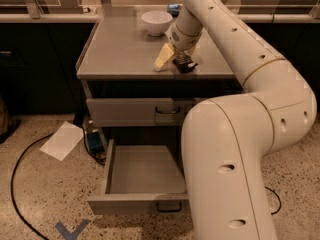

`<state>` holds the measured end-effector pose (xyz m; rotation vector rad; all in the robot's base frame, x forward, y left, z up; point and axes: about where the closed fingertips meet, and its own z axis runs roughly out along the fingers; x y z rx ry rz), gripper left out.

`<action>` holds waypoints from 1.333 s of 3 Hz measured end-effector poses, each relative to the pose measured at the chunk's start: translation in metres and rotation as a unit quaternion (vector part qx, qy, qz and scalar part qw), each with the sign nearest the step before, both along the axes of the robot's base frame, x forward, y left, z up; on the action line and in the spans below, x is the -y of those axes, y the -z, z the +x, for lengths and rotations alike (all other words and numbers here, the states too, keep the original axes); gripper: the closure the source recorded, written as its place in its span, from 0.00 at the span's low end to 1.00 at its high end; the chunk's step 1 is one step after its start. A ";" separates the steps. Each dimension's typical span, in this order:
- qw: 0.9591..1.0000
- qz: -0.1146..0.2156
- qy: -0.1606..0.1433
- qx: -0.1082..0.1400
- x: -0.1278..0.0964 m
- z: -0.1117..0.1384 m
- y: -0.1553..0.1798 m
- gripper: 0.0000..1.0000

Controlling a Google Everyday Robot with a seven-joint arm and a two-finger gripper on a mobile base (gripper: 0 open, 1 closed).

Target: Place rxbar chocolate into middle drawer

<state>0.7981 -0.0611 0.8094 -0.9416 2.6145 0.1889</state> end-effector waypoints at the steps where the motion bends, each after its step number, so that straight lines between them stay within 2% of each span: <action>1: 1.000 0.000 0.000 0.000 0.000 0.000 0.000 0.65; 2: 1.000 0.000 0.000 0.000 0.000 0.000 0.000 0.89; 3: 1.000 0.000 0.000 0.000 0.000 0.000 0.000 1.00; 4: 1.000 0.000 0.000 0.000 0.000 0.000 0.000 1.00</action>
Offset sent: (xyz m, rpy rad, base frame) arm 0.0000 0.0000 0.0000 0.0000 0.0000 0.0000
